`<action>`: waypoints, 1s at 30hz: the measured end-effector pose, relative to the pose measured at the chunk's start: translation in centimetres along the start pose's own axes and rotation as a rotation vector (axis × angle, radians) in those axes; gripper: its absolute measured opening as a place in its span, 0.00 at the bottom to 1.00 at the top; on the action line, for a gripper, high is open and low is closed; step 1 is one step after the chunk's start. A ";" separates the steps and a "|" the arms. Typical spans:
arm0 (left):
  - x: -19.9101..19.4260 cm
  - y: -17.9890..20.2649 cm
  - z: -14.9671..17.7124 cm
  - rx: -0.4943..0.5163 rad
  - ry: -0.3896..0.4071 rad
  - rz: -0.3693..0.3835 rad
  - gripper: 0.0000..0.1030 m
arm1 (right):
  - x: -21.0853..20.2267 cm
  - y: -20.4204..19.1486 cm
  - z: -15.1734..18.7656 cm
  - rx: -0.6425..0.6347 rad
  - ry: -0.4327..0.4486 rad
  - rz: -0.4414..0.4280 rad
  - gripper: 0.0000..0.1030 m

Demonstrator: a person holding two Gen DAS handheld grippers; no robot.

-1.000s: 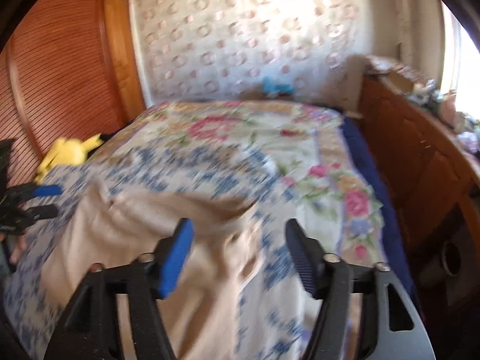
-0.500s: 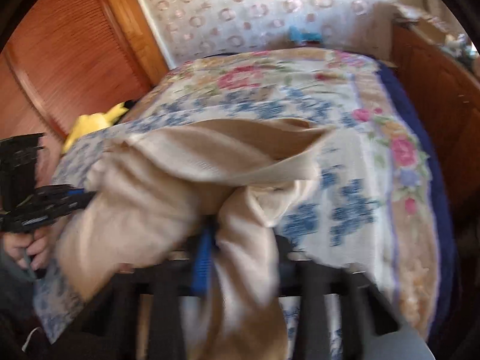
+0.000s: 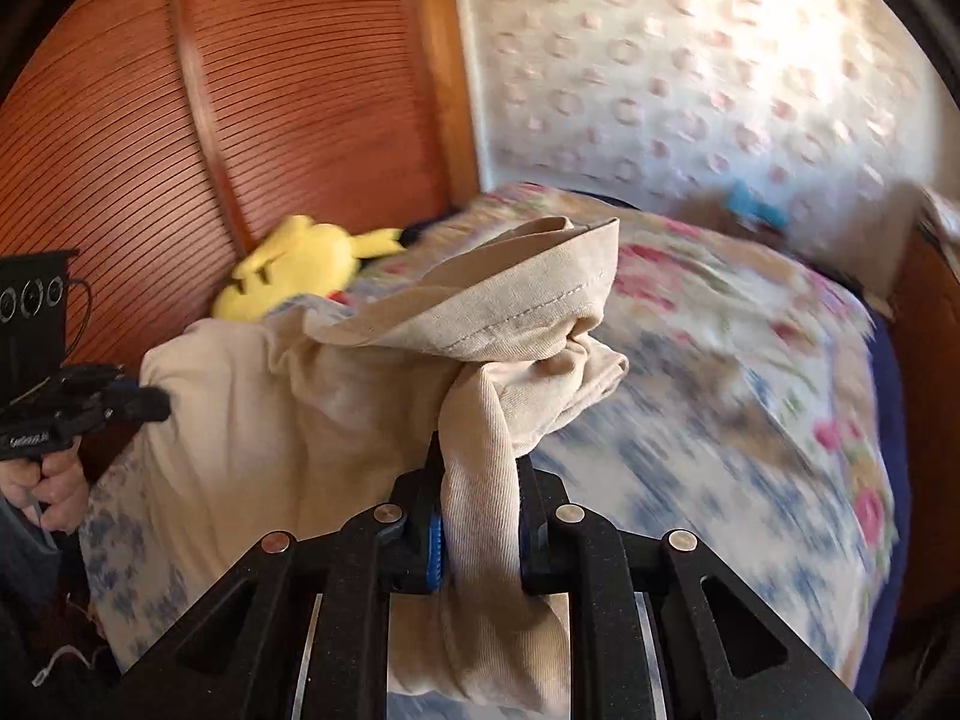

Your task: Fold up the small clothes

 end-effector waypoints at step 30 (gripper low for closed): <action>-3.8 -17.9 7.7 -0.272 0.011 -0.356 0.51 | 25.2 -8.8 -17.9 -0.106 -0.042 0.029 0.52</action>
Point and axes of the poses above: each gripper's, at about its wrist camera, not at the fingertips, and x roughly the way its jaws point, y to its right, z to its underside, the point moved 5 cm from there along x, roughly the way its jaws point, and after that the axes turned 15 degrees about -y, right-handed, at the moved point
